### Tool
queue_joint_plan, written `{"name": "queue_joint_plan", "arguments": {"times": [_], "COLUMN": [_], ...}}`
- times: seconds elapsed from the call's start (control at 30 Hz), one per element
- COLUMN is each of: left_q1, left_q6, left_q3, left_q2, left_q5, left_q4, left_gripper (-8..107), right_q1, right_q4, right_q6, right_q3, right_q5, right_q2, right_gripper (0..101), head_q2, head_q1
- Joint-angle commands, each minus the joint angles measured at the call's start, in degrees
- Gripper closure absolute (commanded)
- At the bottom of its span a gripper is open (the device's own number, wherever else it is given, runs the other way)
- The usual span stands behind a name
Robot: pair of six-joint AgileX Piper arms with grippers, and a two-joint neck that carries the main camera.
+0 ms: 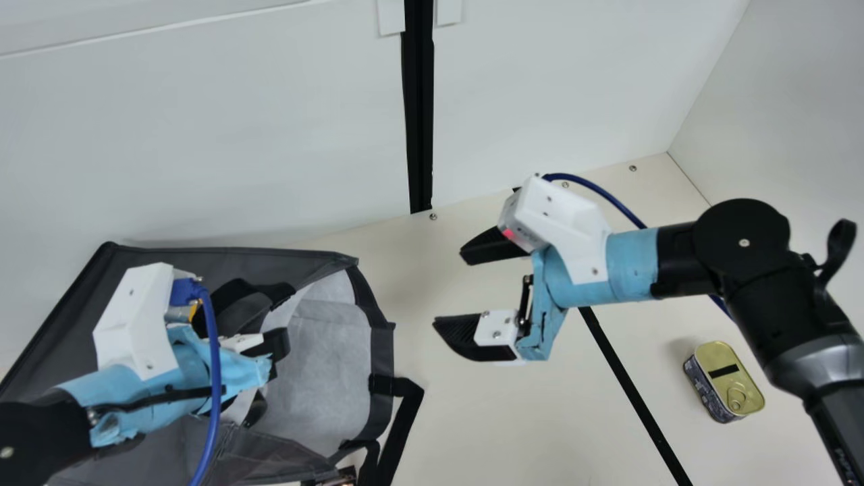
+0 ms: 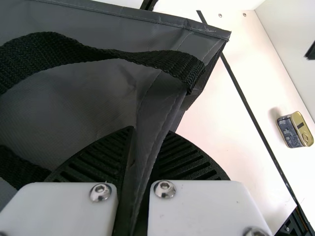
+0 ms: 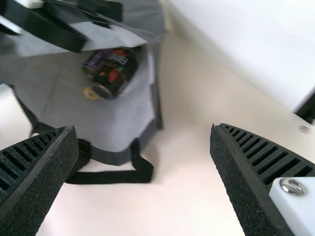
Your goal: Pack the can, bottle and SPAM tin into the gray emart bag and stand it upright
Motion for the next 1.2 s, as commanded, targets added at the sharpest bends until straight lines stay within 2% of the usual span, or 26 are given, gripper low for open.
{"name": "queue_joint_plan", "arguments": {"times": [0.0,0.4,0.57,0.83,1.17], "left_q1": [0.00,0.00,0.00,0.00,0.00], "left_q6": [0.00,0.00,0.00,0.00,0.00], "left_q3": [0.00,0.00,0.00,0.00,0.00], "left_q2": [0.00,0.00,0.00,0.00,0.00], "left_q5": [0.00,0.00,0.00,0.00,0.00], "left_q4": [0.00,0.00,0.00,0.00,0.00], "left_gripper": [107,107,107,107,107], "right_q1": [-1.55,-11.06,-13.27,-14.53,-13.63], "right_q4": [-0.59,-8.88,-14.58,-24.90,-38.81], "right_q6": [0.59,4.29,6.98,15.02,27.95], "right_q3": [-0.31,-2.77,-2.97,-2.98,-3.38], "right_q5": [-0.09,-0.09,-2.60,-6.78,-9.80], "right_q2": [-0.57,-6.12,-8.63,-12.06,-14.89], "right_gripper": [6,6,6,6,6], "head_q2": [-0.05,-0.05,-0.05,-0.05,-0.05], "head_q1": [-1.30,-1.30,-1.30,-1.30,-1.30]}}
